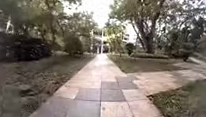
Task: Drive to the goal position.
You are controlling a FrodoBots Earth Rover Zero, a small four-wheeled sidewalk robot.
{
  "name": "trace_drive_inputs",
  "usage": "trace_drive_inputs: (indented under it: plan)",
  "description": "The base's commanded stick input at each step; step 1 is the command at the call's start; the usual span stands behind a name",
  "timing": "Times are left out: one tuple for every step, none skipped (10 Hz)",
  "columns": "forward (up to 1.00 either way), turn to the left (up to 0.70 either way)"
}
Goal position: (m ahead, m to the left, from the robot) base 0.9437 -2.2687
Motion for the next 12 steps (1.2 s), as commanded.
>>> trace_drive_inputs:
  plan:
    - [1.0, 0.0]
    - [1.0, 0.0]
    - [1.0, 0.0]
    - [1.0, 0.0]
    - [1.0, 0.0]
    - [1.0, 0.0]
    - [1.0, 0.0]
    - [1.0, 0.0]
    - [1.0, 0.0]
    - [1.0, 0.0]
    - [1.0, 0.0]
    - [1.0, -0.02]
